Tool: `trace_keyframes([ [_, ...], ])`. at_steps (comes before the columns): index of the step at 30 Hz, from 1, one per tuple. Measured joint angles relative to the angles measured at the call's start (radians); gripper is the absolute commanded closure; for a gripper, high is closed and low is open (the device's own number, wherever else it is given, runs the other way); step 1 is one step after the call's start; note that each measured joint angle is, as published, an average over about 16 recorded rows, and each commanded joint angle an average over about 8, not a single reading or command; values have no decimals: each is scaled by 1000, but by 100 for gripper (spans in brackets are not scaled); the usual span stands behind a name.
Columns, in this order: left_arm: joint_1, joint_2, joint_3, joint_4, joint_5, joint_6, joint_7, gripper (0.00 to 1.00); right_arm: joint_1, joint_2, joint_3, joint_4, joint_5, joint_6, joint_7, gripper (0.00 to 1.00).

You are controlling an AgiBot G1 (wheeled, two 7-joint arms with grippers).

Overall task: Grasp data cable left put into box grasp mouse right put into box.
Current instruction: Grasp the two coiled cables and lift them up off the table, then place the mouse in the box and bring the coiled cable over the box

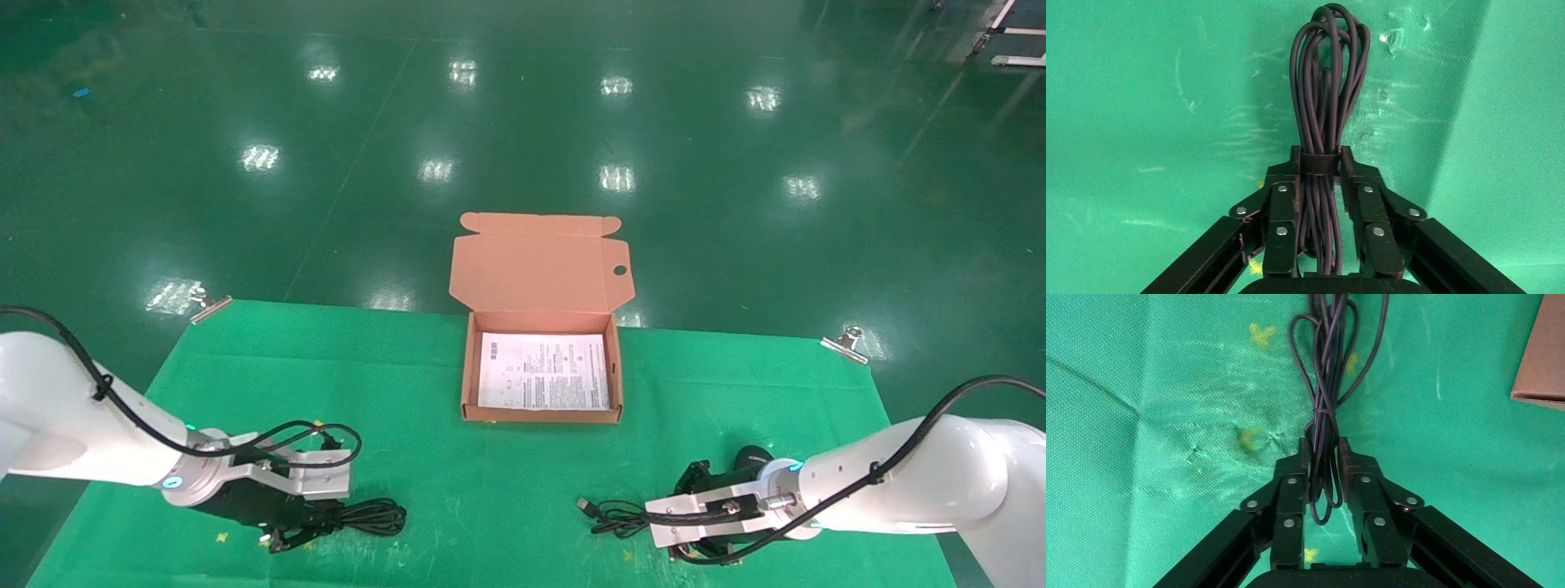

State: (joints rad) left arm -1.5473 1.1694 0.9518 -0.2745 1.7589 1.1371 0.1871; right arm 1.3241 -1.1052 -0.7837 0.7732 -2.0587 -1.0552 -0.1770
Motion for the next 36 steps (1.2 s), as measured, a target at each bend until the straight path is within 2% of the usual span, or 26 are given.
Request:
trace_keyframes([
  [5, -2, -4, 0, -5, 0, 2, 4, 100, 8, 13, 9, 6, 8, -3, 13, 100],
  [11, -29, -34, -2, -50, 4, 6, 22, 100, 43, 68, 47, 62, 36, -19, 69, 100],
  [21, -109, -119, -11, -282, 40, -37, -7, 100, 165, 146, 143, 213, 90, -13, 203, 100],
  [28, -143, -148, -22, -461, 73, -99, -90, 100, 258, 101, 180, 242, 119, 22, 216, 100],
  [36, -163, -141, -37, -570, 106, -171, -164, 100, 351, 4, 197, 176, 157, 65, 158, 100],
])
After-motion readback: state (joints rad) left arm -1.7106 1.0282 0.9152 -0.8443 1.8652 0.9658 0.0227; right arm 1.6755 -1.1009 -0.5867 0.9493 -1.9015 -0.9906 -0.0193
